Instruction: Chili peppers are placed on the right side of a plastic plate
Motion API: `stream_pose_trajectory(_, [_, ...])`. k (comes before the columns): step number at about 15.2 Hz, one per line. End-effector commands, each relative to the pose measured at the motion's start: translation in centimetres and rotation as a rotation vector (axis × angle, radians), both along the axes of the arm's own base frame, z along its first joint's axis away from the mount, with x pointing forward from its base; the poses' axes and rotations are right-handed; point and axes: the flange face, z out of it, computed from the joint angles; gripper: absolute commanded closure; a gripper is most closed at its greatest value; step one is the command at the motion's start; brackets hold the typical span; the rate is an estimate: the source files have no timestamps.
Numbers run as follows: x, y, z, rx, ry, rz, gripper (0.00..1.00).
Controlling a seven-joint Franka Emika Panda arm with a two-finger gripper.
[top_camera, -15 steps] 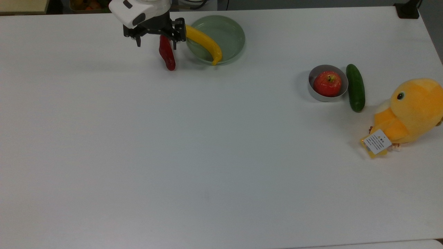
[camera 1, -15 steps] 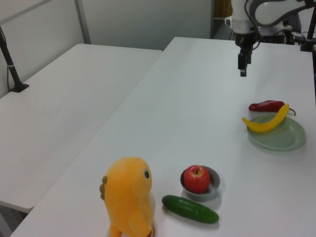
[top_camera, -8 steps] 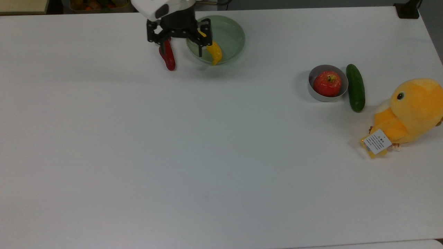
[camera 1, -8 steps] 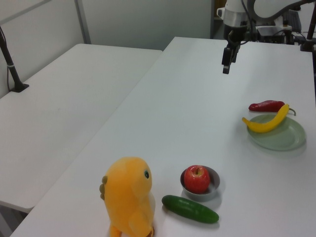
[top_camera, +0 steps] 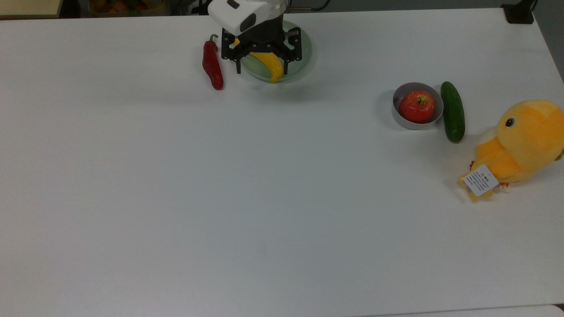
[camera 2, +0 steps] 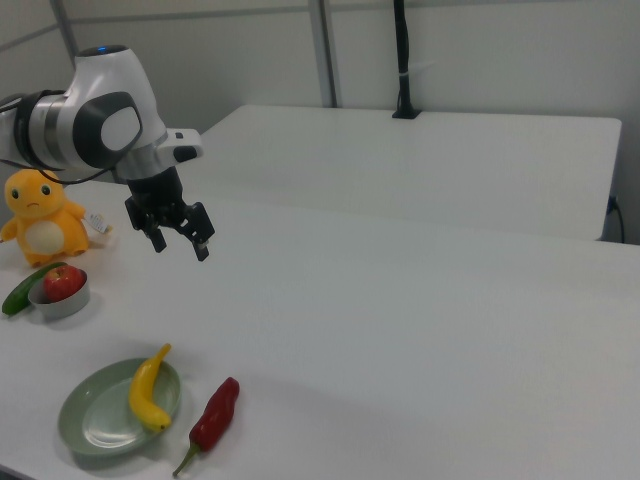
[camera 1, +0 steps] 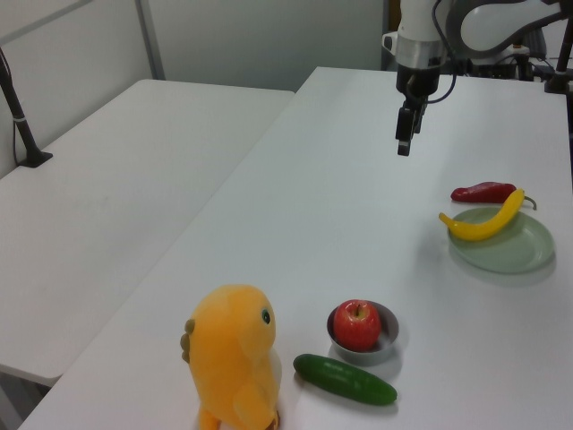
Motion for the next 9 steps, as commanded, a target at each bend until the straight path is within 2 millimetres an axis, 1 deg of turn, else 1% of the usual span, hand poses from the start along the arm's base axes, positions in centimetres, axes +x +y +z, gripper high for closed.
stream_pose_trajectory(1, [0.3, 0.5, 0.0, 0.019, -0.011, -0.018, 0.0])
stream_pose_trajectory(6, [-0.1, 0.2, 1.0, 0.06, -0.019, -0.043, 0.0])
stream_pose_trajectory(9, [-0.1, -0.5, 1.2, 0.06, -0.022, -0.042, 0.0])
